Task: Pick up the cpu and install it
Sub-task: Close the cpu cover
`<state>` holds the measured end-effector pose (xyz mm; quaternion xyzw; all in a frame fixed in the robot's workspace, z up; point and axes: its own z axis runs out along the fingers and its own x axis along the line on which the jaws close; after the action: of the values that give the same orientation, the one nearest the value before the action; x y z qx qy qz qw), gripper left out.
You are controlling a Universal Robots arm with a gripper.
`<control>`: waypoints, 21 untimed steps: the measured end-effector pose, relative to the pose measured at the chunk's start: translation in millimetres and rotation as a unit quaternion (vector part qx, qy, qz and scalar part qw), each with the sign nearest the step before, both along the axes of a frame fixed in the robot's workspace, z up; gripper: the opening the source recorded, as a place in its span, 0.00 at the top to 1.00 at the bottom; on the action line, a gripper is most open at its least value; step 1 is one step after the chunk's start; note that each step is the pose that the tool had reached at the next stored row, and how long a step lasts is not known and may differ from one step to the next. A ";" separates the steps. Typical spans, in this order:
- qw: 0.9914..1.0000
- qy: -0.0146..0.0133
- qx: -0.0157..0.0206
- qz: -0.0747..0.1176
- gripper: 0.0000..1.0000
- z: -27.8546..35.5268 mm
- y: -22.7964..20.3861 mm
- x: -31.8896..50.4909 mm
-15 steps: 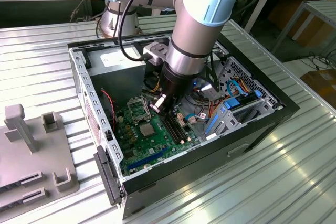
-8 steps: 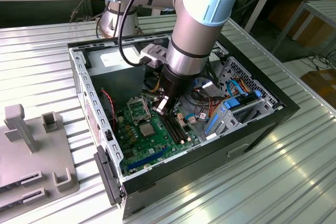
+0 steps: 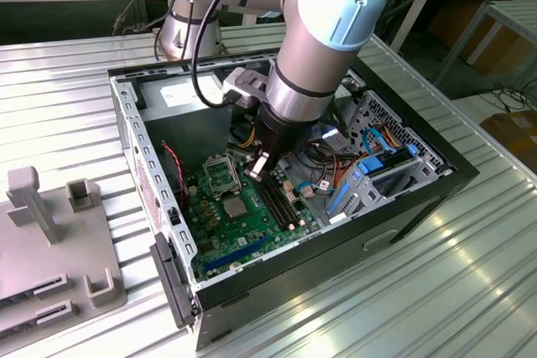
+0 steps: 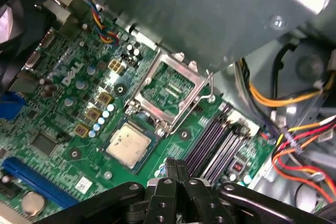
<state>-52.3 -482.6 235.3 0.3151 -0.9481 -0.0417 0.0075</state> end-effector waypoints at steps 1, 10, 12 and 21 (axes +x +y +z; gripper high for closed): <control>1.000 -0.003 0.002 0.006 0.89 0.0 0.0 0.0; 0.997 -0.031 0.005 0.067 0.89 -0.3 0.0 0.1; 0.996 -0.030 0.006 0.087 0.89 -0.6 0.0 0.1; 0.994 -0.030 0.007 0.109 0.89 -1.3 0.1 0.1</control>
<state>-52.2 -482.6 234.0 0.4176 -0.9076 -0.0378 -0.0191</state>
